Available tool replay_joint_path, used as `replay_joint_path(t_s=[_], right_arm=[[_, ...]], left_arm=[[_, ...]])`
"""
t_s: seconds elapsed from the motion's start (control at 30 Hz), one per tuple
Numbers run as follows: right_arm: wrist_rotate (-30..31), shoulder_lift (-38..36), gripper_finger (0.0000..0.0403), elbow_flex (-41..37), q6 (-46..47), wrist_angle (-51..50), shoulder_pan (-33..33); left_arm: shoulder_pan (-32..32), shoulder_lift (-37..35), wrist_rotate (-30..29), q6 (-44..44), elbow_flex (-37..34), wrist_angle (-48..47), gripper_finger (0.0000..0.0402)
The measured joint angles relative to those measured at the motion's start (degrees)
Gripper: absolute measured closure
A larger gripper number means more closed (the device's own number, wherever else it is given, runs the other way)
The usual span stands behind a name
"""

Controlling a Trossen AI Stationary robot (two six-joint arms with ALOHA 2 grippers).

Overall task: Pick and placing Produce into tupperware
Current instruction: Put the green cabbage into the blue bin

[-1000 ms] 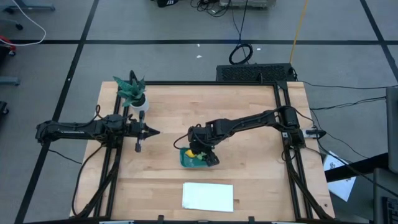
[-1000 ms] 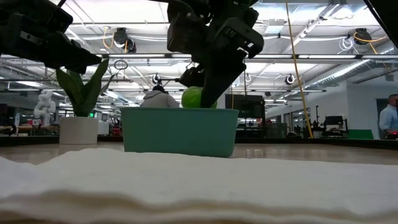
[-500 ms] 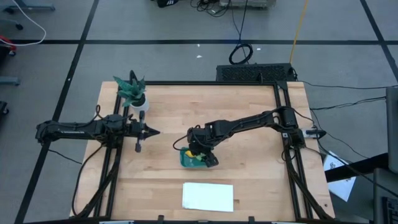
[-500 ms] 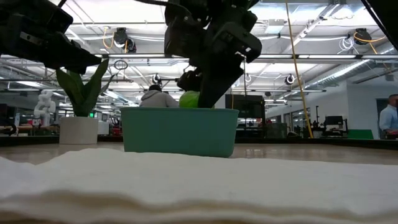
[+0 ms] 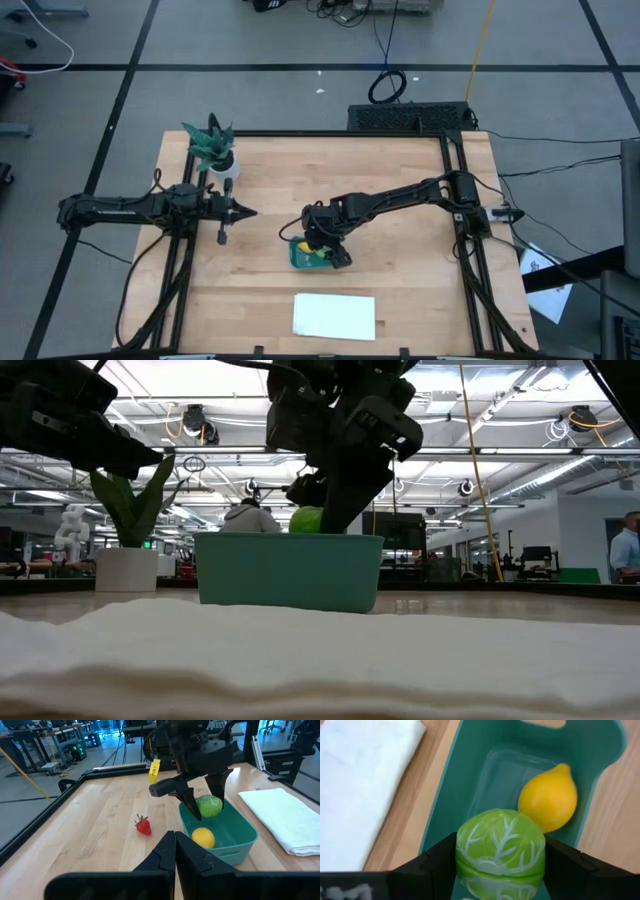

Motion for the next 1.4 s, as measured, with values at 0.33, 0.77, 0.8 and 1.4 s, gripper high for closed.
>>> replay_joint_path(t_s=[0.33,0.77,0.8,1.4], right_arm=[[0.07,0.0,0.0174,-3.75,0.06,3.23,0.0],[0.07,0.0,0.0173,-4.54,-1.1,3.53,0.11],[0.07,0.0,0.0173,-4.54,-1.33,3.54,0.11],[0.07,0.0,0.0179,-4.52,-2.41,3.74,-0.26]], left_arm=[[0.0,-0.01,0.0,0.01,0.0,0.0,0.0396],[0.0,-0.01,0.0,0.17,0.01,-0.03,0.0396],[0.0,-0.02,0.0,0.17,0.0,-0.04,0.0396],[0.0,0.0,0.0,0.15,0.0,-0.02,0.0396]])
